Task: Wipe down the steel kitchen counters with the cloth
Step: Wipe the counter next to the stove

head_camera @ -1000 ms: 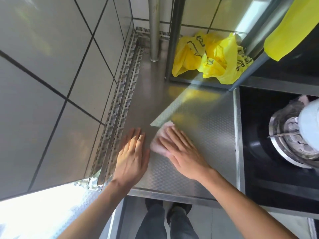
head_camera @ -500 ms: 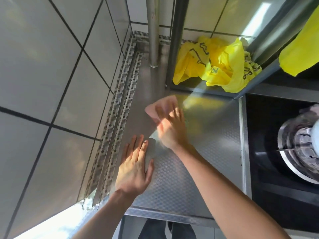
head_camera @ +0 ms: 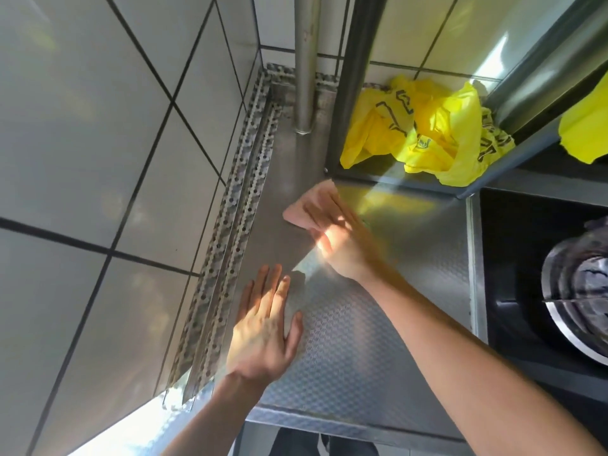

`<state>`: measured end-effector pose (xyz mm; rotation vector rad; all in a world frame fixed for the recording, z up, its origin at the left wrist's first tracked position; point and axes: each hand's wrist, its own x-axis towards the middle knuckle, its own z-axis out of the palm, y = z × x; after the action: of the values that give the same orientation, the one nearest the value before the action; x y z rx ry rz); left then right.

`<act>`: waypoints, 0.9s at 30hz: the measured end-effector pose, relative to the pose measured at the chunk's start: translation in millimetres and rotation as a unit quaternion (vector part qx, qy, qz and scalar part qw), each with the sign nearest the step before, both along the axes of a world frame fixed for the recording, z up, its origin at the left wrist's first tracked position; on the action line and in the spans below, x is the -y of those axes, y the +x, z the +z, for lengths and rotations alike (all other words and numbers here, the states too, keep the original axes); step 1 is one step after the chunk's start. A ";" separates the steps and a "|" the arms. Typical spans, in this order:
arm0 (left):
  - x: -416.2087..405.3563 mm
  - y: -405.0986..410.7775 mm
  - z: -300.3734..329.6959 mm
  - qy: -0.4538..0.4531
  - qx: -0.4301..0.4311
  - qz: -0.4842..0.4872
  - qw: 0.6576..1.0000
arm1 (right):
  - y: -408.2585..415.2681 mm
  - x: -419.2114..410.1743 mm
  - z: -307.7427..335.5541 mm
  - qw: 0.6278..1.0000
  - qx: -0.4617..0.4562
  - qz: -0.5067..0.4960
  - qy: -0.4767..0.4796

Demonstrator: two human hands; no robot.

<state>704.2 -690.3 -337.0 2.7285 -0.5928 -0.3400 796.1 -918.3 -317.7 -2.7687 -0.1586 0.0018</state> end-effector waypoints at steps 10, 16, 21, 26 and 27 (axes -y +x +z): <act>-3.1 -4.0 -7.1 -0.009 -0.020 0.030 0.999 | -42.3 -0.1 -1.1 0.992 -0.012 0.126 0.002; -3.0 -3.3 -6.2 0.000 -0.020 0.023 1.000 | -65.2 73.6 3.9 0.990 -0.036 -0.133 -0.016; -2.8 -3.6 -9.3 -0.009 -0.014 0.024 1.000 | -27.7 26.6 2.8 0.967 -0.048 -0.249 -0.022; -3.9 -2.7 -9.2 0.004 0.004 0.019 1.000 | -73.9 -4.8 0.4 0.997 -0.048 -0.059 -0.018; -3.6 -3.2 -7.9 0.007 0.008 0.017 1.000 | -95.1 -2.9 0.7 0.998 -0.047 -0.033 -0.025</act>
<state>701.0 -686.7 -344.9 2.7530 -0.5504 -0.3168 701.0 -915.5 -317.0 -2.8151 -0.0424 0.1201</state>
